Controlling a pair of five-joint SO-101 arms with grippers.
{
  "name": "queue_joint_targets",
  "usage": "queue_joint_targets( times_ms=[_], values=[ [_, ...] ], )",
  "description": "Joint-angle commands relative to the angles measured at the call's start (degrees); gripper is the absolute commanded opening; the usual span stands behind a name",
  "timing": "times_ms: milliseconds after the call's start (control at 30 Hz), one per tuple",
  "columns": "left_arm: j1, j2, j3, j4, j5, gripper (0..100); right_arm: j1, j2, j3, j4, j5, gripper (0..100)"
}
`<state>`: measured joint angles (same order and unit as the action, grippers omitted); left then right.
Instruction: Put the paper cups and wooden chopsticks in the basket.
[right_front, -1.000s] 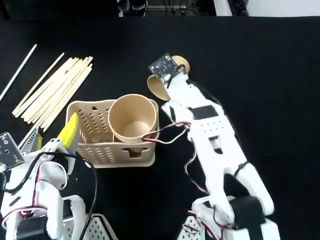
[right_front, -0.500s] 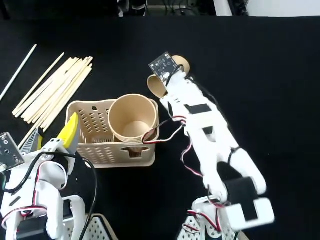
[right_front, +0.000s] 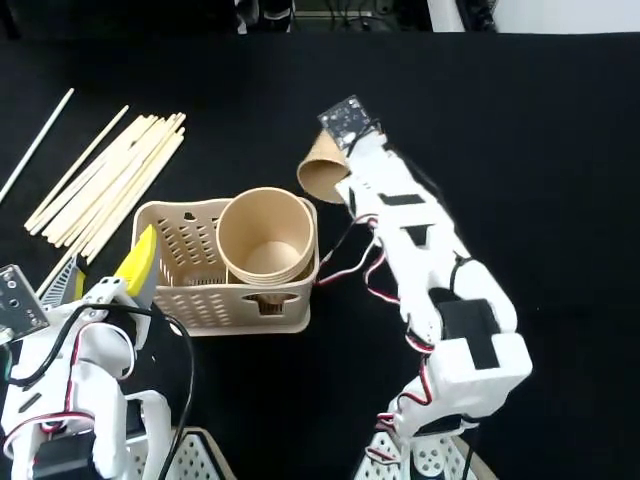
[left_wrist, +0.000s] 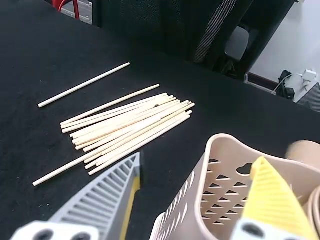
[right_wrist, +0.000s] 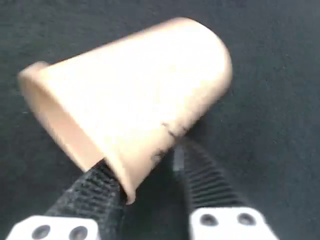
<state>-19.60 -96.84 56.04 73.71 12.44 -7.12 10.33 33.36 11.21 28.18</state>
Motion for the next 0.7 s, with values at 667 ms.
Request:
queue_joint_targets(
  times_ms=[667],
  values=[
    [0.31, 0.44, -0.22, -1.14, 0.00, 34, 10.64, -41.19, -4.62, 46.51, -0.26, 1.2]
  ],
)
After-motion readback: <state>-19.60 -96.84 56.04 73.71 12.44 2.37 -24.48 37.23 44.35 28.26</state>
